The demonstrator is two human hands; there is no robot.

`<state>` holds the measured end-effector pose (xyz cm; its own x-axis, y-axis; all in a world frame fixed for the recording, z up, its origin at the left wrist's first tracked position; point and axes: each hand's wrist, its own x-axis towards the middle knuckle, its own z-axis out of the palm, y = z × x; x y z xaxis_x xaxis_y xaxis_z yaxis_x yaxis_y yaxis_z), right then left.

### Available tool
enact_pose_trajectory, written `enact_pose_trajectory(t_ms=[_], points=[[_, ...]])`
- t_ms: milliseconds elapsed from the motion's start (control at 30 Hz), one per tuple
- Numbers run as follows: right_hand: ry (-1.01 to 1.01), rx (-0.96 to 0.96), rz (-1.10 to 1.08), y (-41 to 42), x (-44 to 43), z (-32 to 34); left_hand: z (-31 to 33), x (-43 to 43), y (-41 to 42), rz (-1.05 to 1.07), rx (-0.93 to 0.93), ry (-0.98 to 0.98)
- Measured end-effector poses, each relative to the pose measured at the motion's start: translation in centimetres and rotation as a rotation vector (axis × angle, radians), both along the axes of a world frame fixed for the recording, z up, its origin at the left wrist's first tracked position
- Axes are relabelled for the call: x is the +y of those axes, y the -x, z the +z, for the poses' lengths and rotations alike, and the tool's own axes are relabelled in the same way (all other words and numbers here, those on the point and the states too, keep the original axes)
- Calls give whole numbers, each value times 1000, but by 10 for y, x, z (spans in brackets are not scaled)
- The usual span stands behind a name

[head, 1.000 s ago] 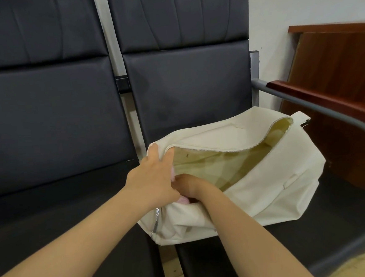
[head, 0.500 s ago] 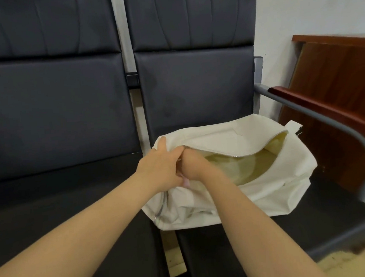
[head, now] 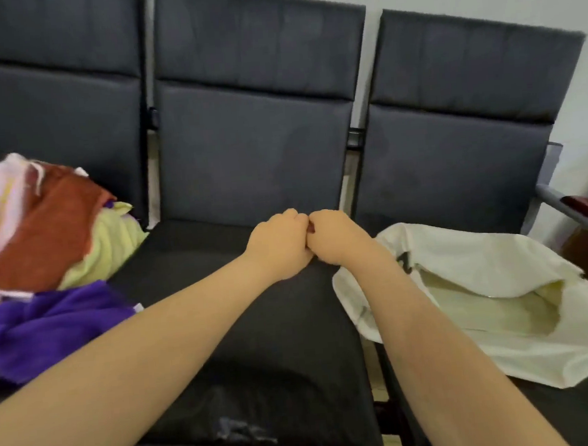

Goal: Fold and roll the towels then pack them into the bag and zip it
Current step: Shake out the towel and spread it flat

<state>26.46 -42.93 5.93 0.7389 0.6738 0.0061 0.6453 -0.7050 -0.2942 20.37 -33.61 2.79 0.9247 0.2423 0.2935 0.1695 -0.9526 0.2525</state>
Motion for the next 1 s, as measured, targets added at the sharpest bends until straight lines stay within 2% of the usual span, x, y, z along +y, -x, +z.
enact_pose_trajectory(t_ms=[233,467,600,667,800,867,900,933,1000], points=[[-79,292,208,86,121,-69,-51,102,107,317,230,70],[-116,325,265,144,210,-144,-105,178,190,759,203,-75],[-22,239,250,168,232,-178,-124,207,210,750,270,24],[-95,235,209,170,231,-183,-127,215,212,676,313,-4],[-491,613,45,163,217,-162,-129,210,215,547,377,78],[-611,821,67,160,203,-139,-124,202,210,542,281,31],[-668,912,93,158,195,-127,-119,198,207,550,151,49],[-743,985,117,156,185,-113,-110,193,204,552,-3,137],[-932,1076,144,148,166,-90,-91,182,194,506,-287,450]])
